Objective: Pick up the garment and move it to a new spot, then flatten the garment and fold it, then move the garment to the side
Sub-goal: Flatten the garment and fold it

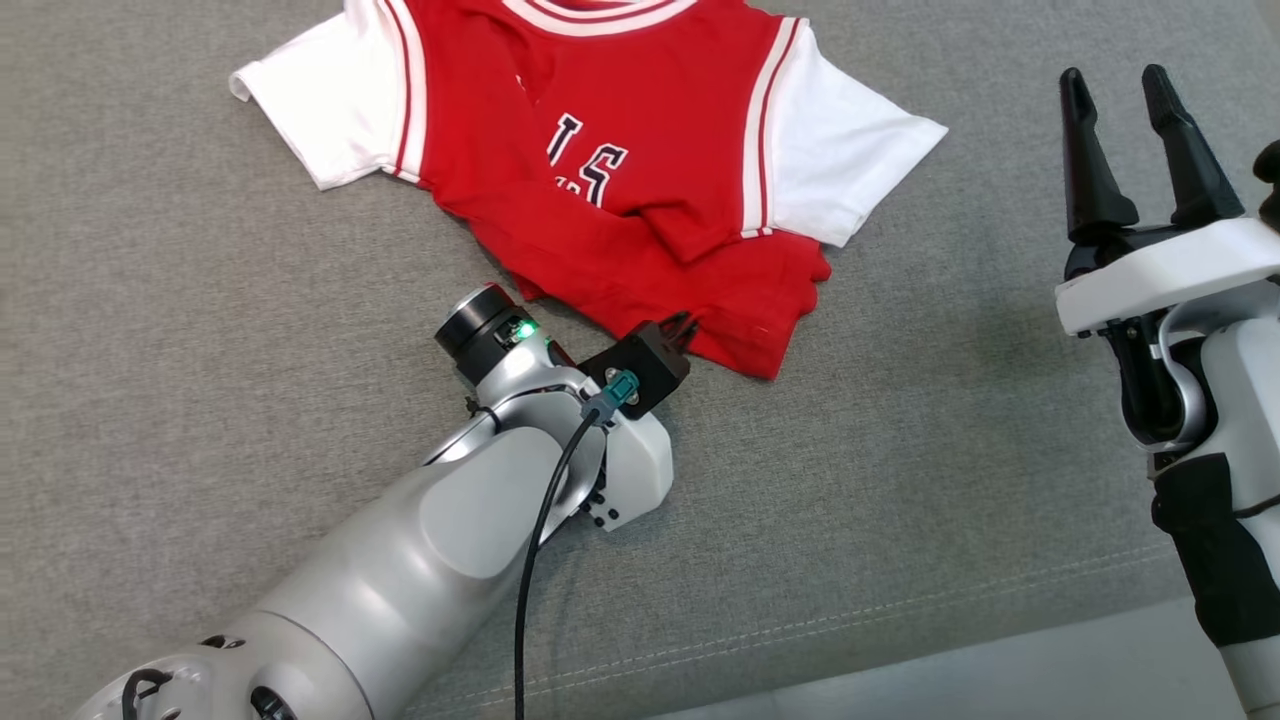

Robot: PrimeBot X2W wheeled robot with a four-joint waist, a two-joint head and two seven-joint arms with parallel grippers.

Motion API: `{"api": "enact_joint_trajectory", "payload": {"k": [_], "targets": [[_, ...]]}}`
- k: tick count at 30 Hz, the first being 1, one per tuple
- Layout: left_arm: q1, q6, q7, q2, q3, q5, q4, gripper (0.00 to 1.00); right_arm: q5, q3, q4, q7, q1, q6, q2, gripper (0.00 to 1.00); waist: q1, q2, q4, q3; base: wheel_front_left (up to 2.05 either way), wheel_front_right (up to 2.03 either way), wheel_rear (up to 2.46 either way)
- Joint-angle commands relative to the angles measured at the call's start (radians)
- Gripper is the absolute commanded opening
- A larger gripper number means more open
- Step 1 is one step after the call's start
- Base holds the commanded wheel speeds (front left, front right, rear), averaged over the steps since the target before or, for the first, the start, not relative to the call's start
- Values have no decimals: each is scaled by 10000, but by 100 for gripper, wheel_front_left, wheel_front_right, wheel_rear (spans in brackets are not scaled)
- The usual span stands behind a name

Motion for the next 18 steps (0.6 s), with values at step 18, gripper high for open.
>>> {"api": "enact_joint_trajectory", "payload": {"k": [18], "targets": [[1079,-627,-46,1141,2835,1394,-3831,0,107,-586,289,-116,1194,42,-482,100,0,0,1983,-1191,0,0,0]]}}
